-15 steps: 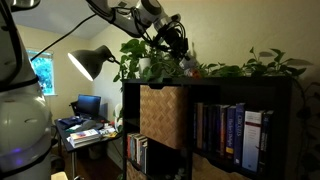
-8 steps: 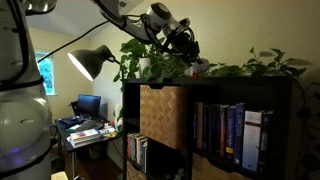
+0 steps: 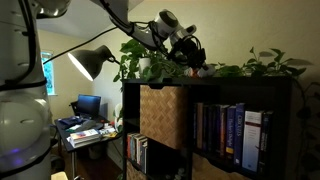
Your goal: Slightly pull the basket and pick up two pairs of socks and place them on top of the book shelf. Push the basket back inward.
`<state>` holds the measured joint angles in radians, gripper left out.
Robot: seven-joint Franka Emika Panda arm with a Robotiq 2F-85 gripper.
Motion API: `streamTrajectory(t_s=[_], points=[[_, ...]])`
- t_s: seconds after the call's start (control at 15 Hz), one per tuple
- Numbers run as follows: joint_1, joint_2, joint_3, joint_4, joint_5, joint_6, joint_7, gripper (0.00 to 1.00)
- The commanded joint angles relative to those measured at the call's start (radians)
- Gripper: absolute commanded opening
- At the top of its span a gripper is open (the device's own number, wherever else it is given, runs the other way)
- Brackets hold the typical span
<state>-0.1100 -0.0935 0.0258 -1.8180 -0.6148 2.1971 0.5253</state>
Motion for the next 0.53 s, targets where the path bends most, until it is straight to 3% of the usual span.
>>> streamTrajectory(t_s=[0.0, 0.13, 0.2, 0.27, 0.47], points=[[0.003, 0.025, -0.029, 0.009, -0.014, 0.077, 0.031, 0.06], [0.006, 0.030, -0.034, 0.013, -0.013, 0.073, 0.027, 0.04], [0.009, 0.027, -0.033, 0.014, -0.016, 0.063, 0.028, 0.36], [0.014, 0.015, -0.030, 0.012, -0.013, 0.054, 0.019, 0.37], [0.025, -0.014, -0.021, 0.016, -0.010, 0.054, 0.004, 0.55]])
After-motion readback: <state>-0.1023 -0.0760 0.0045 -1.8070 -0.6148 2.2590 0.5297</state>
